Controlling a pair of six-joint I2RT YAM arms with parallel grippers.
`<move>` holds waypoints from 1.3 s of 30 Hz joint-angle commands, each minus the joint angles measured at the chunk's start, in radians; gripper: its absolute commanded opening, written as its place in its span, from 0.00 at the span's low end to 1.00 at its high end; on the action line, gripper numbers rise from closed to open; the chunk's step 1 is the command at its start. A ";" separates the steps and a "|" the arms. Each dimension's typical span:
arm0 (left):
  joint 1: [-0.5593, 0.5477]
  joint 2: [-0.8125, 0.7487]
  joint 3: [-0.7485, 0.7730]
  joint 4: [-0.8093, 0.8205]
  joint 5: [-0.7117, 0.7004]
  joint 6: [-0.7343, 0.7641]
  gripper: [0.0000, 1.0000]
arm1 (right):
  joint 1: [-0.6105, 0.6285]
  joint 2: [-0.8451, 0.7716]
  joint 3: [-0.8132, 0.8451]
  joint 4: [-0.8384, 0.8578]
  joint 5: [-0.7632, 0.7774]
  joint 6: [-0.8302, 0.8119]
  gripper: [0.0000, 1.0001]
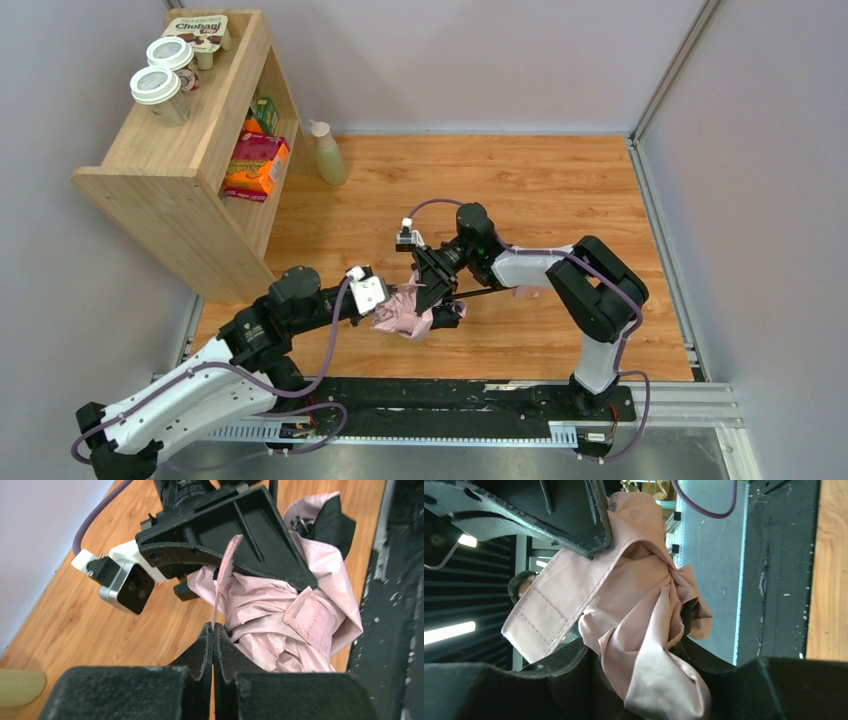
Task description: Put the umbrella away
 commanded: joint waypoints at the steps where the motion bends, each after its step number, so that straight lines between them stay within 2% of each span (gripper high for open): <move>1: -0.070 0.062 0.000 0.114 0.076 0.062 0.00 | -0.103 0.042 0.068 -0.434 0.252 -0.289 0.00; 3: -0.081 0.118 0.003 0.111 0.059 0.114 0.00 | -0.112 0.050 0.132 -0.715 0.273 -0.505 0.00; 4: -0.081 0.150 -0.006 0.145 0.043 0.128 0.00 | -0.114 0.073 0.184 -0.929 0.289 -0.639 0.00; 5: -0.081 0.164 -0.010 0.169 0.042 0.134 0.00 | -0.119 0.105 0.232 -1.066 0.308 -0.765 0.00; 7: -0.081 0.181 -0.022 0.226 0.039 0.153 0.00 | -0.131 0.151 0.283 -1.198 0.336 -0.880 0.00; 10: -0.081 0.162 -0.034 0.282 0.059 0.109 0.00 | -0.128 0.122 0.232 -1.031 0.332 -0.768 0.00; 13: -0.081 0.115 -0.045 0.314 0.079 0.002 0.00 | -0.111 0.041 0.226 -1.162 0.403 -0.872 0.00; 15: -0.082 0.084 -0.068 0.361 -0.012 -0.072 0.00 | -0.106 -0.012 0.206 -1.226 0.460 -0.932 0.00; 18: -0.081 0.075 -0.114 0.438 -0.048 -0.154 0.00 | -0.105 -0.091 0.142 -1.189 0.519 -0.960 0.00; 20: -0.081 0.078 -0.166 0.565 -0.111 -0.253 0.00 | -0.087 -0.149 0.102 -1.142 0.554 -0.966 0.00; 22: -0.081 0.095 -0.206 0.685 -0.203 -0.298 0.00 | -0.057 -0.192 0.097 -1.164 0.562 -0.992 0.00; 24: -0.079 0.130 -0.189 0.707 -0.328 -0.370 0.00 | -0.022 -0.255 0.096 -1.239 0.620 -1.052 0.00; 25: -0.079 0.154 -0.163 0.682 -0.420 -0.404 0.00 | -0.011 -0.290 0.088 -1.253 0.620 -1.058 0.00; 27: -0.079 0.184 -0.125 0.617 -0.502 -0.549 0.00 | 0.001 -0.374 0.071 -1.231 0.628 -1.021 0.00; 31: -0.079 0.211 -0.105 0.609 -0.464 -0.801 0.00 | 0.022 -0.563 0.083 -1.191 0.683 -0.960 0.00; 32: -0.079 0.211 -0.091 0.545 -0.487 -0.900 0.00 | 0.024 -0.603 0.079 -1.175 0.701 -0.943 0.00; 35: -0.079 0.199 -0.031 0.457 -0.504 -1.065 0.00 | 0.024 -0.695 0.068 -1.125 0.729 -0.914 0.00; 36: -0.079 0.198 -0.001 0.376 -0.514 -1.158 0.00 | 0.026 -0.720 0.062 -1.115 0.738 -0.914 0.00; 39: -0.079 0.201 0.075 0.179 -0.527 -1.315 0.01 | 0.032 -0.781 0.060 -1.129 0.752 -0.984 0.00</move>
